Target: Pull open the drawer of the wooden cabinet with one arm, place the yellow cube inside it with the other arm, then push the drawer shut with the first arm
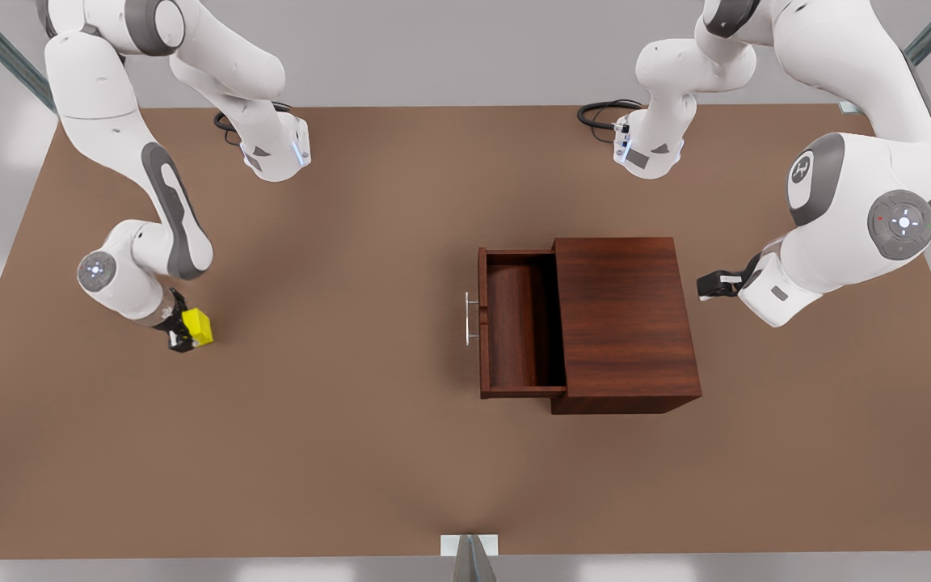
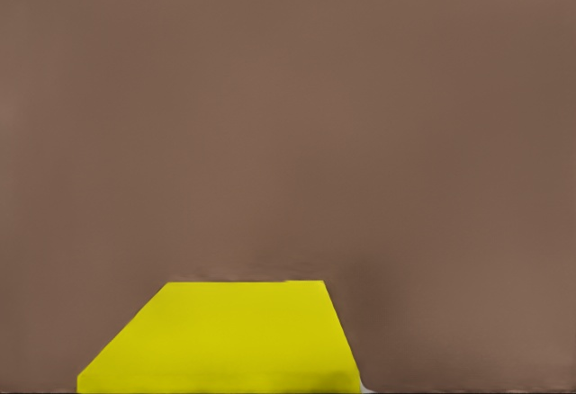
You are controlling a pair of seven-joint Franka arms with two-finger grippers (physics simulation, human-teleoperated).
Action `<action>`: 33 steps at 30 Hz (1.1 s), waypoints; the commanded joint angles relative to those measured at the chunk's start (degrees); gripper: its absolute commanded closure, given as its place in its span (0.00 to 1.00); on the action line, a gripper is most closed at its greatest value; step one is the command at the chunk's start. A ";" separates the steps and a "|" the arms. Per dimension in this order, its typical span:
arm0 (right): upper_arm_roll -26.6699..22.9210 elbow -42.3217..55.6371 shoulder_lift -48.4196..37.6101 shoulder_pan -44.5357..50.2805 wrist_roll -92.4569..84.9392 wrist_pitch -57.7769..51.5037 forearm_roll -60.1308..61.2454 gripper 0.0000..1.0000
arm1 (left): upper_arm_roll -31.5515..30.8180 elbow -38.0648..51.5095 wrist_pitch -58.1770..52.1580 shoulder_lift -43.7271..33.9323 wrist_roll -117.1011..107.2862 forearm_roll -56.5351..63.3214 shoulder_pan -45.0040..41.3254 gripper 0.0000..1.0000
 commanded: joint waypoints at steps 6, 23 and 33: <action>12.65 12.63 -2.81 0.62 14.74 -23.77 -0.12 0.43 | -0.02 -0.03 -0.03 -0.07 0.17 -0.04 -0.04 0.00; 14.16 62.38 17.92 38.94 64.23 -56.04 1.81 0.43 | -0.02 0.06 -0.03 -0.07 -0.89 0.04 -0.57 0.00; 13.45 74.08 26.19 46.24 85.68 -34.51 1.73 0.42 | -0.02 -0.03 -0.03 -0.07 -1.24 0.04 -0.57 0.00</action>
